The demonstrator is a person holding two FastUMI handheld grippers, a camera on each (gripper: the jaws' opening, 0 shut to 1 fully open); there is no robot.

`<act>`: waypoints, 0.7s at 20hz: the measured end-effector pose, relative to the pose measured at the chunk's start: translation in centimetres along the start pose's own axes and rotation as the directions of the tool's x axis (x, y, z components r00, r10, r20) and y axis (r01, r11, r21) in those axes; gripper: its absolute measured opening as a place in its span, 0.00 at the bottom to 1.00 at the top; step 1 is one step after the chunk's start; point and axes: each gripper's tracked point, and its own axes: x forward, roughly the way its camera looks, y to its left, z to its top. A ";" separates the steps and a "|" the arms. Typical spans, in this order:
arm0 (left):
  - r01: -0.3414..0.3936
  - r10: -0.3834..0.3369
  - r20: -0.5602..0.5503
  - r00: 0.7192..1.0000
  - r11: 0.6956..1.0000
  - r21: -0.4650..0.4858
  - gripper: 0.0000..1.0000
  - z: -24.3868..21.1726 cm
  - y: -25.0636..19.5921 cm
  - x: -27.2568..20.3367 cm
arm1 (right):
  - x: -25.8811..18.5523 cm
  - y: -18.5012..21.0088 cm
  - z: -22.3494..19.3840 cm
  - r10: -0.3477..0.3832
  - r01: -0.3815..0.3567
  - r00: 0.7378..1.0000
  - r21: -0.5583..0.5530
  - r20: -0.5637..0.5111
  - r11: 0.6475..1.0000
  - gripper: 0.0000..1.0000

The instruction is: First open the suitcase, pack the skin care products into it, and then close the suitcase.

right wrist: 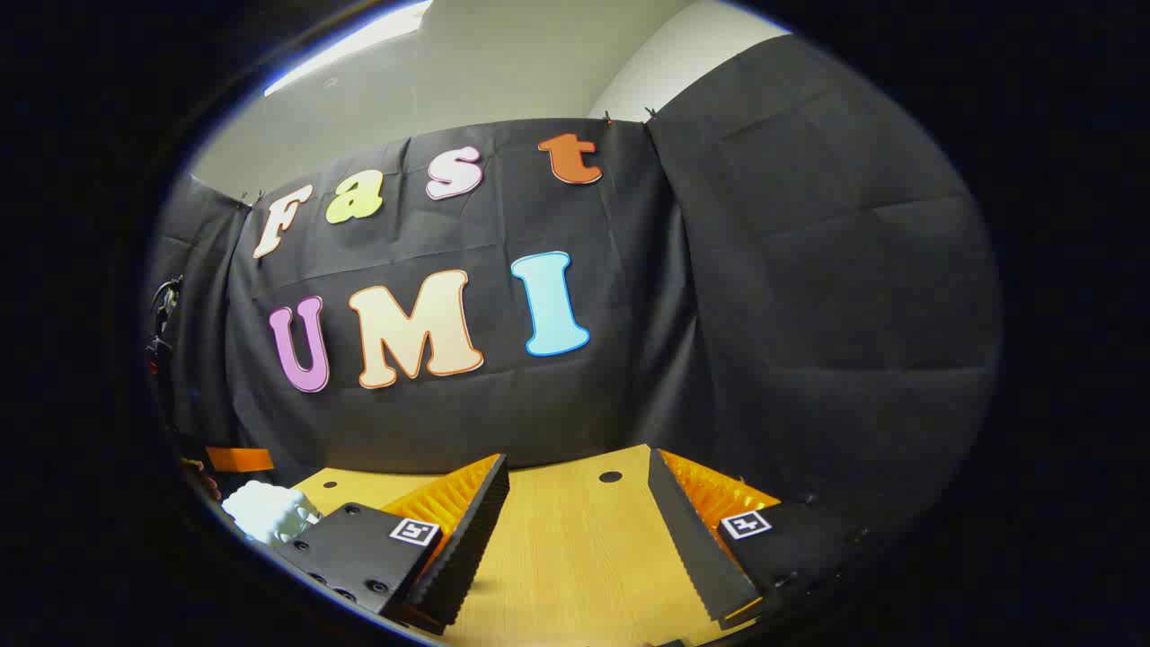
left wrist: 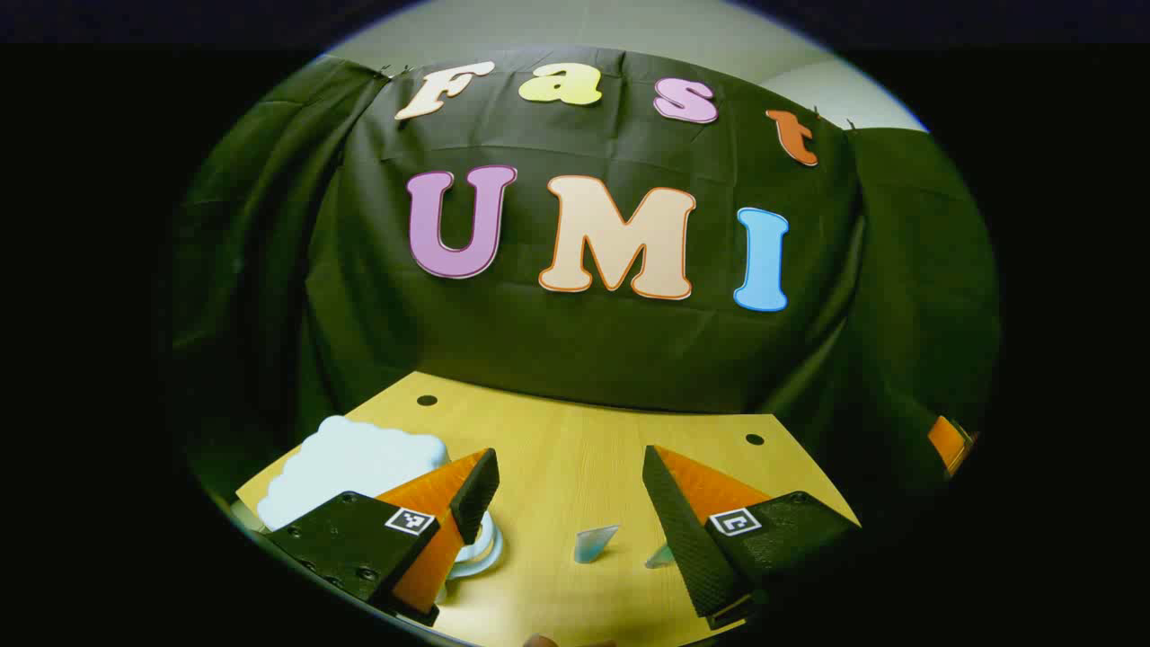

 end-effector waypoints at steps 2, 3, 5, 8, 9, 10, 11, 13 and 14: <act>-0.018 0.017 -0.013 1.000 0.999 -0.027 0.95 -0.6 -0.1 -0.6 | 0.3 -0.5 0.2 0.016 -0.016 1.000 0.000 0.001 1.000 0.97; -0.029 0.029 -0.019 0.999 0.999 -0.034 0.95 -1.0 -0.1 -1.0 | 0.4 -0.8 0.2 0.023 -0.023 1.000 -0.006 0.002 1.000 0.97; -0.049 0.048 -0.008 0.999 0.998 -0.049 0.95 -1.2 0.1 -1.7 | 0.5 -1.6 0.3 0.030 -0.030 1.000 -0.023 0.004 0.999 0.97; -0.067 0.067 -0.009 0.998 0.996 -0.057 0.95 -1.5 0.5 -1.8 | 0.2 -3.2 0.7 0.026 -0.025 1.000 -0.031 0.007 0.999 0.98; -0.071 0.070 -0.010 0.997 0.996 -0.057 0.95 -1.5 0.8 -1.8 | 0.1 -3.6 0.8 0.024 -0.024 1.000 -0.032 0.012 0.999 0.97; -0.068 0.067 -0.014 0.998 0.996 -0.056 0.95 -1.4 0.9 -1.7 | 0.0 -4.0 1.1 0.022 -0.022 1.000 -0.031 0.021 0.999 0.97; -0.066 0.065 -0.027 0.998 0.996 -0.057 0.95 -1.6 1.1 -1.5 | -0.1 -4.2 1.3 0.022 -0.021 0.999 -0.024 0.028 0.999 0.97; -0.068 0.065 -0.063 0.996 0.996 -0.052 0.94 -1.9 2.0 -0.8 | -0.4 -4.4 1.2 0.023 -0.023 0.999 -0.011 0.038 1.000 0.97; -0.067 0.063 -0.088 0.994 0.996 -0.049 0.95 -2.3 2.5 -0.4 | -0.6 -4.6 1.1 0.019 -0.019 0.999 -0.013 0.044 1.000 0.97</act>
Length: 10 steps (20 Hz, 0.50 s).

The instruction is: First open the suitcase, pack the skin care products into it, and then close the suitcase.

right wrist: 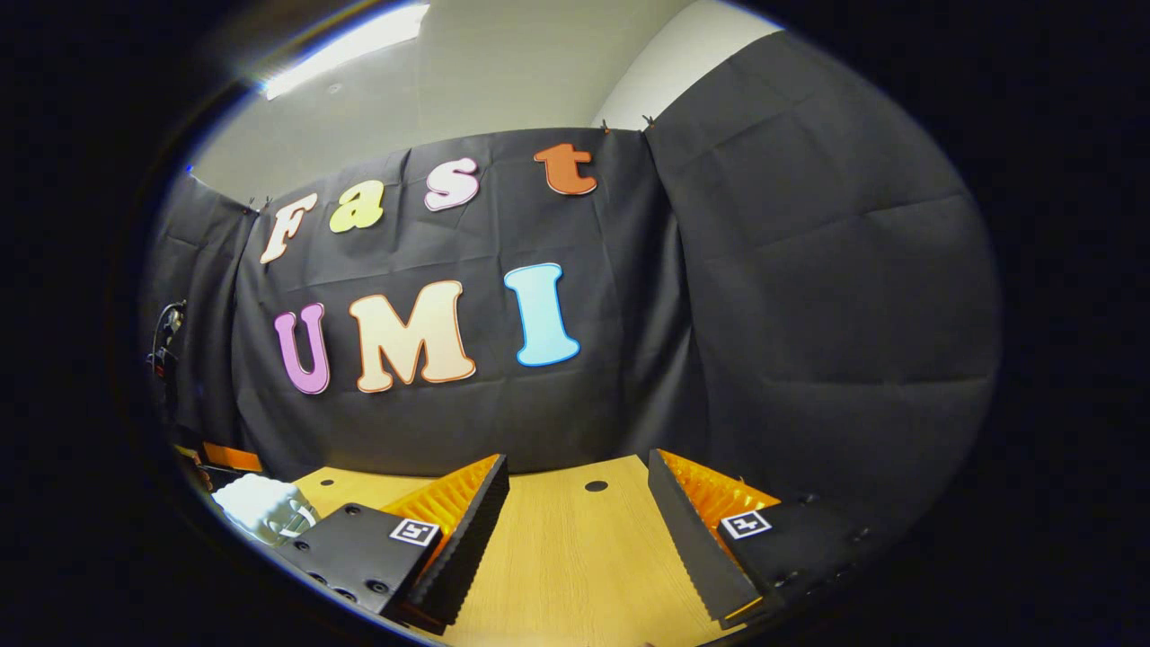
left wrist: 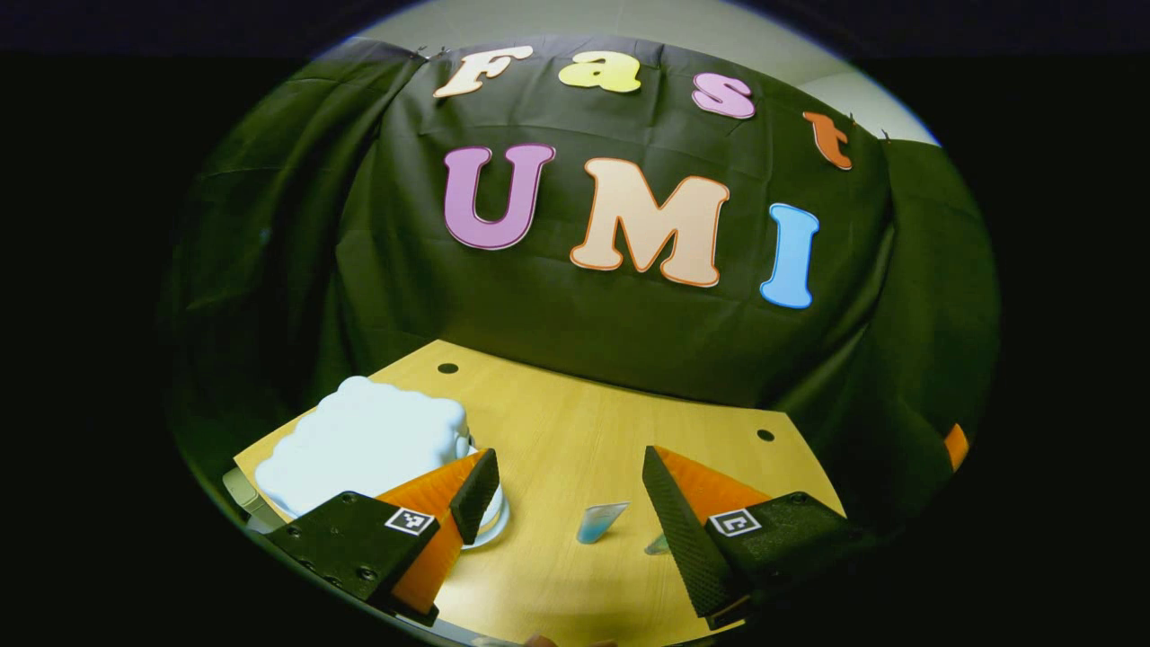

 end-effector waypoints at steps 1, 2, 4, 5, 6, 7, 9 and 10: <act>0.008 -0.008 -0.029 1.000 1.000 -0.002 0.95 -0.2 0.5 0.5 | -0.3 -0.1 -0.3 -0.003 0.003 1.000 -0.001 0.003 1.000 0.97; 0.018 -0.018 -0.057 0.998 1.000 -0.004 0.95 -0.3 0.9 1.0 | -0.5 -0.3 -0.6 -0.006 0.006 1.000 0.000 -0.001 1.000 0.97; 0.022 -0.021 -0.130 0.991 1.000 0.002 0.95 -0.9 2.1 2.3 | -1.1 -0.8 -1.4 -0.017 0.017 1.000 -0.004 -0.011 1.000 0.97; 0.021 -0.020 -0.167 0.986 1.000 0.007 0.95 -1.4 2.7 3.0 | -1.4 -1.3 -1.9 -0.028 0.028 0.999 -0.007 -0.016 1.000 0.97; 0.029 -0.027 -0.202 0.979 1.000 0.007 0.95 -1.7 3.0 3.8 | -1.8 -2.0 -2.1 -0.042 0.042 0.999 -0.007 -0.021 0.999 0.97; 0.045 -0.043 -0.250 0.967 0.999 0.002 0.95 -2.3 3.0 4.6 | -2.1 -2.7 -2.5 -0.057 0.057 0.998 -0.004 -0.025 0.998 0.98; 0.048 -0.048 -0.334 0.941 0.999 -0.007 0.93 -3.6 3.6 6.3 | -2.9 -4.0 -3.2 -0.085 0.085 0.995 0.003 -0.044 0.996 0.98; 0.047 -0.046 -0.369 0.928 0.999 -0.008 0.95 -4.2 3.9 6.9 | -3.3 -4.6 -3.4 -0.099 0.100 0.994 0.003 -0.049 0.995 0.97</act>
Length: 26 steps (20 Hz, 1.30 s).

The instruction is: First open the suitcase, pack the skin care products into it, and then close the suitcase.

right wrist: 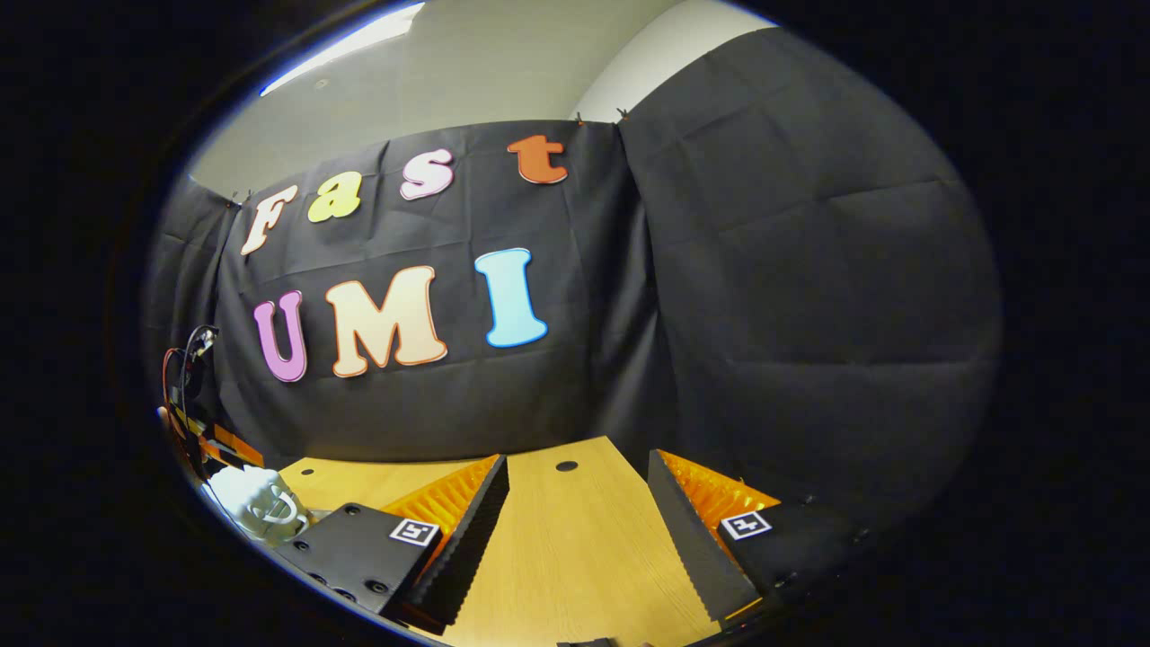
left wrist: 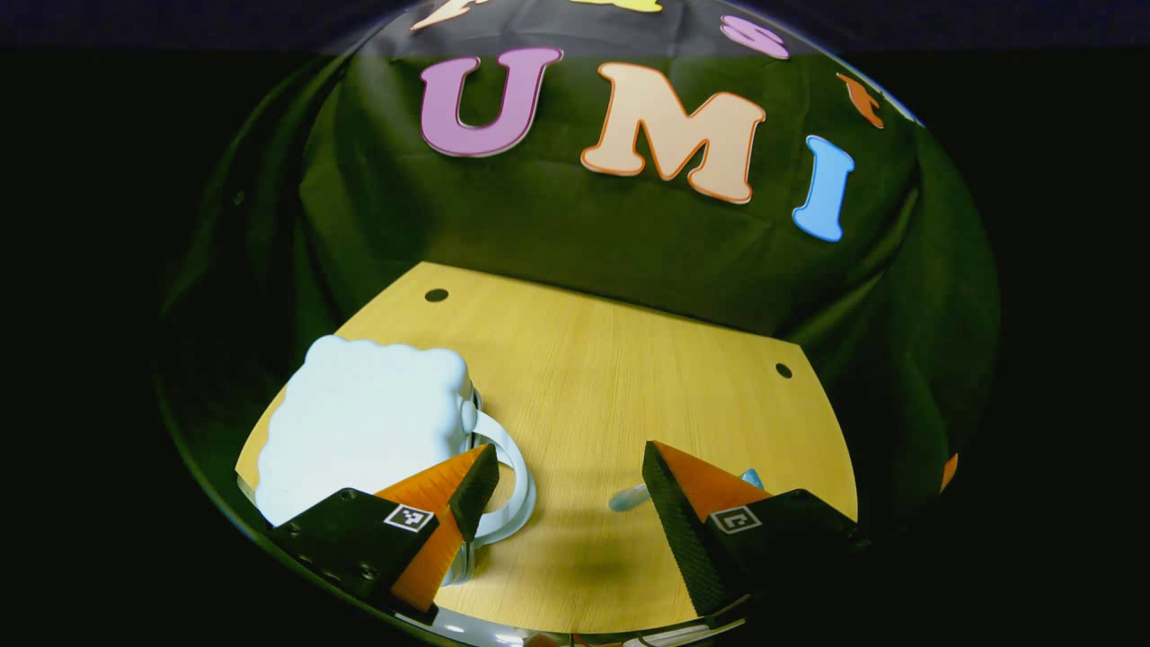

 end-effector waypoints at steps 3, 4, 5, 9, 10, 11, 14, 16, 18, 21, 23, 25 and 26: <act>-0.012 0.010 -0.133 0.991 1.000 -0.017 0.95 -1.6 0.6 2.6 | -0.9 -1.6 -0.5 -0.037 0.037 0.999 -0.006 -0.002 0.999 0.97; -0.022 0.016 -0.176 0.984 0.999 -0.030 0.95 -2.2 0.8 3.3 | -1.1 -1.9 -0.5 -0.048 0.048 0.999 -0.009 0.002 0.999 0.97; -0.036 0.026 -0.212 0.977 0.998 -0.045 0.95 -3.1 1.2 3.9 | -1.4 -2.0 -0.6 -0.053 0.053 0.999 -0.010 0.005 0.999 0.97; -0.098 0.066 -0.314 0.947 0.991 -0.089 0.92 -4.6 2.5 6.5 | -2.1 -1.4 -1.9 -0.056 0.056 0.998 -0.016 -0.005 0.998 0.98; -0.122 0.084 -0.335 0.938 0.988 -0.092 0.91 -4.9 3.0 7.0 | -2.3 -1.3 -2.4 -0.058 0.057 0.998 -0.018 -0.013 0.998 0.98; -0.143 0.104 -0.358 0.928 0.986 -0.085 0.90 -5.3 3.4 7.6 | -2.6 -1.2 -2.8 -0.057 0.056 0.998 -0.013 -0.020 0.998 0.98; -0.210 0.184 -0.417 0.890 0.978 -0.016 0.86 -6.5 5.2 8.7 | -3.1 -0.1 -3.7 -0.040 0.042 0.998 0.039 -0.042 0.998 0.98; -0.227 0.209 -0.450 0.868 0.974 0.015 0.82 -7.5 5.6 9.2 | -3.1 0.6 -4.4 -0.029 0.032 0.998 0.054 -0.052 0.998 0.97; -0.236 0.224 -0.473 0.852 0.971 0.035 0.73 -8.3 6.0 9.9 | -3.1 1.2 -4.7 -0.020 0.023 0.998 0.051 -0.057 0.998 0.97; -0.235 0.239 -0.510 0.826 0.969 0.074 0.62 -9.8 6.3 10.3 | -3.1 2.0 -5.1 -0.009 0.013 0.998 0.063 -0.062 0.998 0.98; -0.224 0.240 -0.535 0.810 0.970 0.097 0.53 -10.5 6.4 10.6 | -3.1 2.3 -5.6 -0.010 0.015 0.998 0.063 -0.068 0.998 0.98; -0.206 0.230 -0.556 0.799 0.973 0.106 0.36 -11.2 6.3 11.0 | -3.2 2.7 -6.1 -0.009 0.014 0.997 0.062 -0.080 0.998 0.97; -0.196 0.218 -0.563 0.797 0.975 0.101 0.35 -11.2 5.9 11.2 | -3.2 3.0 -6.3 -0.007 0.013 0.996 0.065 -0.084 0.998 0.98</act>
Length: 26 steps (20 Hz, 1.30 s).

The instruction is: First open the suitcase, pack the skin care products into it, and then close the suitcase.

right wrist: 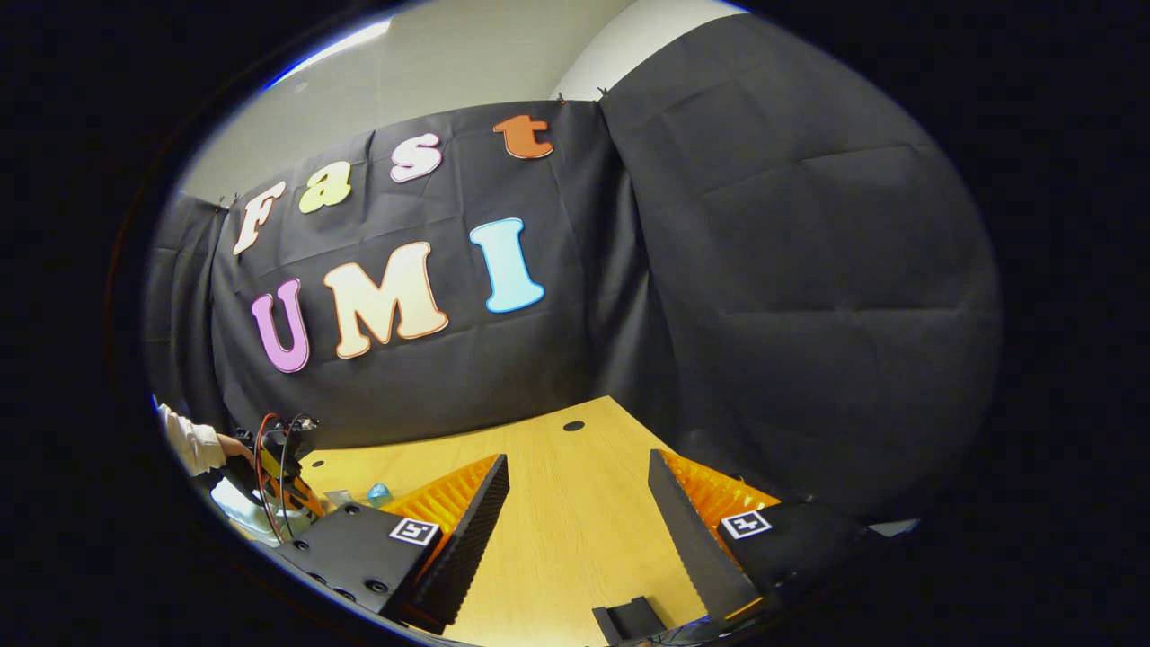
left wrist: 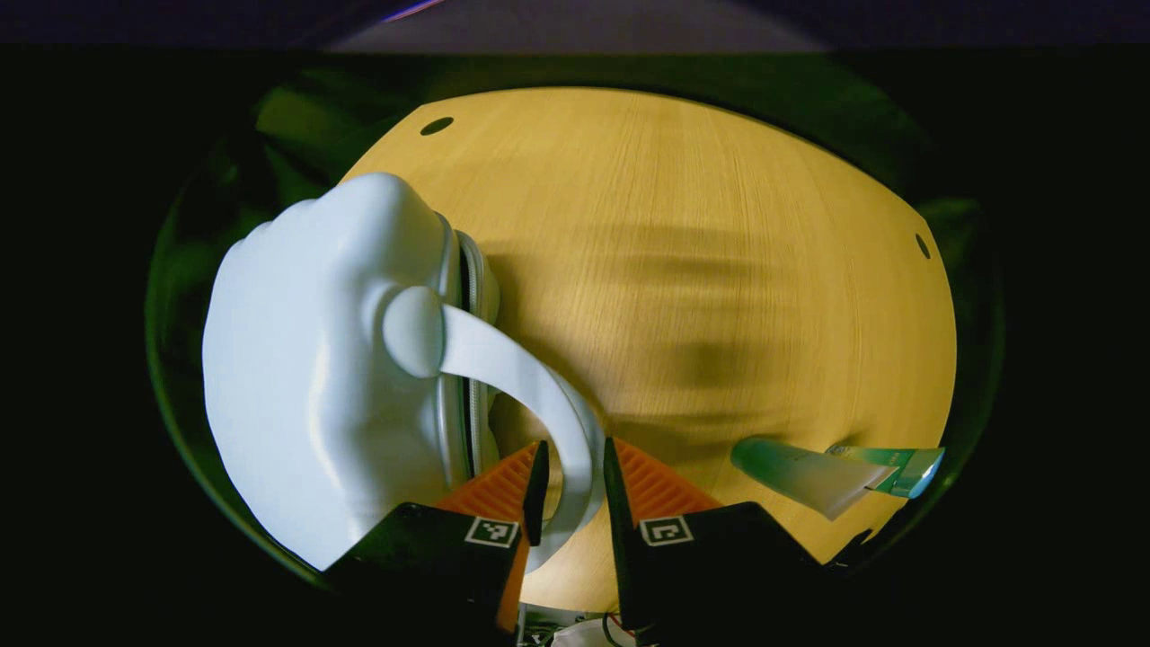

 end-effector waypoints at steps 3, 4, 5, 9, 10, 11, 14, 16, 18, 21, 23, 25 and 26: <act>-0.026 0.026 -0.013 1.000 0.999 0.045 0.21 0.1 0.4 0.3 | 0.1 0.9 -1.0 0.011 -0.011 1.000 0.003 -0.020 1.000 0.98; -0.033 0.034 -0.016 0.999 0.998 0.051 0.19 0.0 0.7 0.5 | 0.2 1.3 -1.3 0.015 -0.015 1.000 0.001 -0.026 1.000 0.98; -0.031 0.032 -0.019 0.999 0.998 0.050 0.08 -0.1 0.4 0.5 | 0.2 1.7 -1.7 0.021 -0.021 0.999 0.000 -0.035 1.000 0.98; 0.000 0.001 -0.010 1.000 0.999 0.046 0.04 0.2 0.2 -0.3 | 0.6 3.6 -2.9 0.055 -0.055 0.996 -0.005 -0.063 0.998 0.98; 0.005 -0.005 -0.009 1.000 0.999 0.045 0.04 0.5 0.1 -0.9 | 0.7 4.0 -3.0 0.062 -0.063 0.996 -0.009 -0.067 0.998 0.98; 0.012 -0.012 -0.001 1.000 0.999 0.040 0.04 0.5 0.1 -1.2 | 0.9 4.3 -3.0 0.069 -0.070 0.995 -0.012 -0.068 0.997 0.98; 0.071 -0.072 0.024 0.997 0.997 0.012 0.04 1.3 -0.1 -3.1 | 1.2 5.2 -3.1 0.083 -0.084 0.994 -0.008 -0.074 0.996 0.98; 0.119 -0.118 0.045 0.992 0.993 -0.014 0.04 1.6 0.0 -4.2 | 1.5 5.9 -3.3 0.093 -0.094 0.993 -0.005 -0.078 0.996 0.98; 0.142 -0.139 0.084 0.987 0.989 -0.034 0.04 2.3 0.1 -5.5 | 1.8 6.8 -3.5 0.107 -0.108 0.991 -0.005 -0.085 0.994 0.98; 0.172 -0.162 0.160 0.974 0.984 -0.054 0.04 3.8 0.7 -8.1 | 2.2 9.1 -3.5 0.142 -0.143 0.986 -0.005 -0.090 0.990 0.98; 0.196 -0.182 0.193 0.964 0.979 -0.057 0.04 4.2 1.2 -9.2 | 2.6 10.9 -3.5 0.168 -0.170 0.982 -0.009 -0.091 0.985 0.98; 0.233 -0.206 0.238 0.949 0.969 -0.088 0.04 4.8 1.9 -10.6 | 3.0 12.8 -3.8 0.197 -0.199 0.975 -0.013 -0.098 0.980 0.98; 0.258 -0.224 0.264 0.938 0.960 -0.105 0.04 5.3 2.3 -11.1 | 3.2 13.8 -3.8 0.213 -0.215 0.972 -0.015 -0.102 0.976 0.98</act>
